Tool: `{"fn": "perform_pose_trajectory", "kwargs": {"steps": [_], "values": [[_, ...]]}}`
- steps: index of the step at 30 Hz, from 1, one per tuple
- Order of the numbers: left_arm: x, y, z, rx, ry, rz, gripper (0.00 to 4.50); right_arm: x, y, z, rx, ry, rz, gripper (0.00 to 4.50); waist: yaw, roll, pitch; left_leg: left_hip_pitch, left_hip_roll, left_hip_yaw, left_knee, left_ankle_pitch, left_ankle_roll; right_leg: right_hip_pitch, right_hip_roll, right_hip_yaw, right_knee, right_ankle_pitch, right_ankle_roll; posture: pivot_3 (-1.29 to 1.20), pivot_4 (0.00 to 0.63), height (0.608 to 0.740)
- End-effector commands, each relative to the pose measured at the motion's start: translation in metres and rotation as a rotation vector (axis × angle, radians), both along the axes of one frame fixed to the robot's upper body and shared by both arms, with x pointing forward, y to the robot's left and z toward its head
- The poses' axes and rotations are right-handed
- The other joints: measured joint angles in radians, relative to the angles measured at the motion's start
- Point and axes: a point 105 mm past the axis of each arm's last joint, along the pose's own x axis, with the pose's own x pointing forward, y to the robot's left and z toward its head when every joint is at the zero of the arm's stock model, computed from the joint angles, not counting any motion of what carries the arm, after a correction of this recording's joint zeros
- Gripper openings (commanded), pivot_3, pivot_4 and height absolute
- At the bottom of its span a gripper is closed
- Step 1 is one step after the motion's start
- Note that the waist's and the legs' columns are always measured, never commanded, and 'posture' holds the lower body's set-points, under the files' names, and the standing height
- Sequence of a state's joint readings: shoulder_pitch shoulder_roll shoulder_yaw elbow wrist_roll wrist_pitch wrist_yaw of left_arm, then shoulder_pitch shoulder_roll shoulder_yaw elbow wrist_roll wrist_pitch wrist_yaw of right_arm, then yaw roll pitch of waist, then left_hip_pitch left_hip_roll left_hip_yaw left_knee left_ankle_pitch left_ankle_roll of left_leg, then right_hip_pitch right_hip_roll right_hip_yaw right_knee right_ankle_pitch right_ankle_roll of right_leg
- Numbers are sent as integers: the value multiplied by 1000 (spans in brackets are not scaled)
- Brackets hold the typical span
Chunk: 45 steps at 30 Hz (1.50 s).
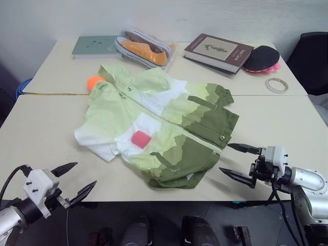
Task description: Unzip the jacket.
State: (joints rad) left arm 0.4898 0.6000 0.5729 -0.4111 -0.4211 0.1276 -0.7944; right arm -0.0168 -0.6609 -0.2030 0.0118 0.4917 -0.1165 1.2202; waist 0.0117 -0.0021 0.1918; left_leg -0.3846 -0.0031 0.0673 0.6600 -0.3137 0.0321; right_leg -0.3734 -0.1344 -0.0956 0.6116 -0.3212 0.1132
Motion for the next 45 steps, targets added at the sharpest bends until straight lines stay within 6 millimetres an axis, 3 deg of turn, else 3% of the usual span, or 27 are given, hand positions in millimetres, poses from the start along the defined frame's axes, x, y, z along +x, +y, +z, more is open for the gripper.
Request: {"fn": "perform_pose_trajectory", "kwargs": {"steps": [1, 7, 10, 13, 16, 19, 23, 29, 33, 37, 41, 45], "values": [[5, 13, 1, 54, -43, 59, 4500, -4, -1, 1, -4, -23, 2, 4471, 0, 0, 0, 0, 0, 0, 0, 0, 0, 0, 0, 0, 0, 0, 0, 0, 150, 740], [8, 8, 3, -34, -15, 24, 4500, -10, 12, 6, 58, -17, 57, 4471, 0, 0, 0, 0, 0, 0, 1, 0, 0, 0, 0, 0, 0, 0, 0, 0, 150, 740], [11, 6, 13, -128, -2, -8, 4500, -12, 24, 13, 86, -38, 71, 4471, -3, 0, 0, 0, 0, -1, 1, 0, 0, 0, 0, 0, 1, 0, 0, 0, 150, 740], [24, 3, 23, -72, -29, -27, 4500, -10, 35, 27, 137, -107, 61, 4471, -5, 0, 0, 0, 0, -2, 1, 0, -1, 0, 0, -1, 1, 0, 0, 0, 150, 740], [39, -12, 38, -110, -41, -67, 4500, -4, 44, 52, 279, -142, 10, 4471, -7, 0, 0, 0, 0, -2, 1, 0, -1, 0, 0, -1, 2, 0, 0, 0, 150, 740], [60, -39, 50, -170, 19, -121, 4500, -10, 59, 71, 316, -219, 84, 4471, -7, 0, 0, -1, 0, -3, 2, 1, -1, 0, 0, -1, 5, 0, 0, 0, 150, 740], [88, -79, 53, -208, 78, -188, 4500, -13, 64, 68, 270, -251, 107, 4471, 0, 0, 0, -1, -1, -4, 2, 1, -1, -1, 1, -2, 10, 0, 0, 0, 150, 740], [124, -127, 34, -185, 186, -209, 4500, -14, 64, 58, 220, -239, 118, 4471, 0, 0, 0, -1, -2, 0, 4, 2, 0, -1, 5, -8, 10, 0, 1, 0, 150, 740], [136, -130, 18, -76, 207, -143, 4500, -14, 63, 57, 217, -239, 116, 4471, -6, 0, 0, -1, -2, 0, 4, 3, 0, -1, 5, -8, 11, 0, 1, 0, 150, 740], [134, -137, -7, -4, 236, -134, 4500, -13, 59, 54, 218, -232, 93, 4471, -4, 0, 0, -1, -2, 0, 4, 4, -1, -1, 5, -8, 11, 0, 1, 0, 150, 740], [135, -150, -1, -54, 159, -134, 3740, -13, 56, 50, 229, -224, 69, 4500, 8, 0, 0, -1, -2, 0, 6, 4, 0, -1, 3, -7, 10, 0, 1, 0, 150, 740], [128, -148, 2, -139, 107, -124, 2512, -12, 61, 45, 240, -220, 74, 4500, 12, 0, 0, -2, -2, -1, 6, 4, 0, 0, 3, -7, 10, 0, 1, 0, 150, 740]]}}
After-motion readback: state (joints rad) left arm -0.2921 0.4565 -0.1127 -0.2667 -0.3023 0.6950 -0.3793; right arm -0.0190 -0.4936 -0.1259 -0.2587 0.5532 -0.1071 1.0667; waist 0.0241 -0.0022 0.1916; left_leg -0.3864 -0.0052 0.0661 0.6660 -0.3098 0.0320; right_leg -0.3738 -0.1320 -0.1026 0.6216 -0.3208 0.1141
